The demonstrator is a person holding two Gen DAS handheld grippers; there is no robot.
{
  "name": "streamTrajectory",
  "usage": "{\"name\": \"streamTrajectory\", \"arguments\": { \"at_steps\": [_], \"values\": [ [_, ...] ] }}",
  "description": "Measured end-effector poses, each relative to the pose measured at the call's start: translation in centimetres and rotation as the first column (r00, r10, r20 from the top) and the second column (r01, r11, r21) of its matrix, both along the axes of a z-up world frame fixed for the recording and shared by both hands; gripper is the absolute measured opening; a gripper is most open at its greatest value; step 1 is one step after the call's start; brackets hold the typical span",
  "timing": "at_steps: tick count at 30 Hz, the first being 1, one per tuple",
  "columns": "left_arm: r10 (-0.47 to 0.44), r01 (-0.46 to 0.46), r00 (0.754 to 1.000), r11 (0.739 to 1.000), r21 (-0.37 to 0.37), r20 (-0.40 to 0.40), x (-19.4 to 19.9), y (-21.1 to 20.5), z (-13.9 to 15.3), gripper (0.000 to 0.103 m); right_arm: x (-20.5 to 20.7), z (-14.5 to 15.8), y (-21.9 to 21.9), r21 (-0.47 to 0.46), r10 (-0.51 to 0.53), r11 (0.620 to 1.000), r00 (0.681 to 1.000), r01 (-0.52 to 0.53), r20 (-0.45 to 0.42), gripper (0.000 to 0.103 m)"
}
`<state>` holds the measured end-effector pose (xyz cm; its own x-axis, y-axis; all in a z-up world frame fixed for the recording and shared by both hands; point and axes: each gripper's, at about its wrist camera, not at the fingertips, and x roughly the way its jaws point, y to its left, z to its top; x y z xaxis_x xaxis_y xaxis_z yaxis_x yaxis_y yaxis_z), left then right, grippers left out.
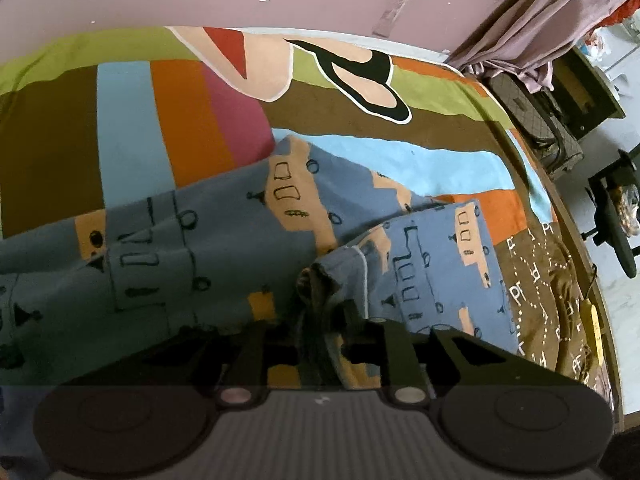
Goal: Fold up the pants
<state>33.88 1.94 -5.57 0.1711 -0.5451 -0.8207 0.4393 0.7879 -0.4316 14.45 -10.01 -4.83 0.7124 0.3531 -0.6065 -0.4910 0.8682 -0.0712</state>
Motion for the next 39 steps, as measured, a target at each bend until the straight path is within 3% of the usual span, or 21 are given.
{"name": "streamTrajectory", "arguments": {
  "at_steps": [2,3,4,8,9,13,17,20,22,27,29,33,37,39],
  "values": [
    [-0.012,0.012,1.000,1.000,0.008,0.007,-0.2,0.5,0.5,0.041,-0.6,1.0,-1.0,-0.028,0.028,0.999,0.999,-0.028,0.026,0.050],
    [-0.016,0.016,1.000,1.000,0.012,0.017,-0.3,0.9,0.8,0.053,-0.8,1.5,-1.6,-0.051,0.037,0.998,0.999,-0.035,0.036,0.062],
    [-0.017,0.017,0.999,1.000,0.018,0.034,-0.6,1.3,1.2,0.057,-1.0,2.1,-2.3,-0.085,0.047,0.995,0.998,-0.043,0.045,0.074],
    [-0.026,0.024,0.993,0.999,0.021,0.118,-2.9,2.9,3.0,0.063,-0.6,4.6,-5.8,-0.223,0.091,0.971,0.996,-0.083,0.023,0.092],
    [-0.024,0.022,0.989,1.000,0.015,0.145,-3.6,3.1,3.4,0.068,-0.3,5.3,-6.8,-0.250,0.097,0.964,0.995,-0.093,0.003,0.099],
    [0.027,-0.032,0.973,0.999,0.017,0.228,-6.8,2.5,3.4,0.071,2.1,7.1,-8.6,-0.337,0.104,0.932,0.989,-0.134,-0.104,0.101],
    [0.059,-0.089,0.966,0.990,0.110,0.252,-8.6,0.8,1.5,0.071,4.9,6.6,-9.1,-0.354,0.052,0.931,0.992,-0.090,-0.114,0.101],
    [0.051,-0.102,0.949,0.984,0.149,0.312,-9.9,0.5,0.3,0.071,7.0,5.7,-9.1,-0.240,0.037,0.970,0.999,-0.045,-0.037,0.101],
    [0.018,-0.087,0.934,0.980,0.178,0.357,-10.8,0.3,0.1,0.071,8.5,4.8,-8.7,-0.142,0.057,0.988,0.997,-0.065,-0.057,0.100],
    [-0.015,-0.070,0.921,0.977,0.204,0.390,-11.5,0.2,0.1,0.072,10.9,2.4,-7.3,-0.036,0.025,0.999,0.999,-0.026,-0.024,0.099],
    [-0.016,-0.069,0.918,0.978,0.199,0.397,-11.6,0.4,0.0,0.072,12.2,1.3,-6.7,-0.047,0.023,0.999,0.997,-0.026,-0.067,0.098],
    [-0.036,-0.059,0.909,0.975,0.213,0.416,-11.8,0.2,-0.2,0.073,13.2,-0.9,-5.2,-0.143,0.020,0.989,0.998,-0.029,-0.067,0.102],
    [-0.041,-0.061,0.902,0.974,0.221,0.429,-12.0,-0.1,-0.3,0.074,13.4,-0.7,-5.5,-0.088,-0.032,0.996,0.998,0.028,-0.052,0.101],
    [-0.041,-0.056,0.905,0.975,0.214,0.423,-11.9,0.1,0.0,0.074,12.3,0.4,-5.8,-0.094,-0.043,0.995,0.999,0.044,0.015,0.100]
  ]
}}
